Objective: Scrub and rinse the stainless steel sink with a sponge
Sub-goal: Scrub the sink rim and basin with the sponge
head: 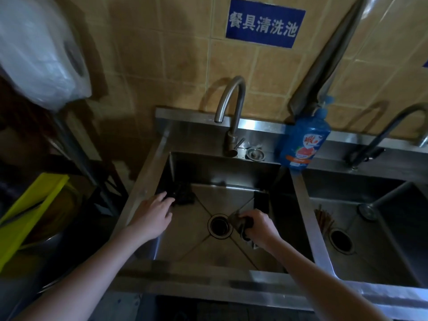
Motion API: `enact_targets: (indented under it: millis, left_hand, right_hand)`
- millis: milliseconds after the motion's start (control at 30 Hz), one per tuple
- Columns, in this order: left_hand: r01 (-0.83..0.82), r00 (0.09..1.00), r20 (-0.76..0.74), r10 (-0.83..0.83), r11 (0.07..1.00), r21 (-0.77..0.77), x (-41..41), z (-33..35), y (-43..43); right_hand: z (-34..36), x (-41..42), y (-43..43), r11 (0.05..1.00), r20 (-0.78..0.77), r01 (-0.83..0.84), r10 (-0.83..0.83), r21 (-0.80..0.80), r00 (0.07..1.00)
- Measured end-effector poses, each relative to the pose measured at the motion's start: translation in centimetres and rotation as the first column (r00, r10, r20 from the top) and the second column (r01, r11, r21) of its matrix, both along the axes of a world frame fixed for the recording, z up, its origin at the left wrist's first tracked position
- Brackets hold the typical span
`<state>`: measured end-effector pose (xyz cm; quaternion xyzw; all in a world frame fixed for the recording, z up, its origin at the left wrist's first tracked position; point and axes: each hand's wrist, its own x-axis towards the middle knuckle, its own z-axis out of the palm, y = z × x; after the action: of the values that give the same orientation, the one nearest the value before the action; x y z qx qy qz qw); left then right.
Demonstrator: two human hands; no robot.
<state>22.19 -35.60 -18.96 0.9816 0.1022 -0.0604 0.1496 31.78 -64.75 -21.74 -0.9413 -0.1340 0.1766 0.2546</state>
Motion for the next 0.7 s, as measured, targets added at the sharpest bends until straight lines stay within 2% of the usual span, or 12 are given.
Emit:
enact_targets:
  millis: [233,700]
  left_hand:
    - [-0.08,0.997,0.012,0.08,0.996,0.029,-1.0,2.2,-2.1]
    - [-0.225,0.972,0.09,0.216,0.969,0.107,-2.6,5.2,-3.4]
  right_hand:
    - [2.5,1.9,0.4,0.995,0.007,-0.065,0.065,0.072,0.998]
    - [7.9,4.3,0.8,0.971,0.133,-0.229,0.219,0.068,0.967]
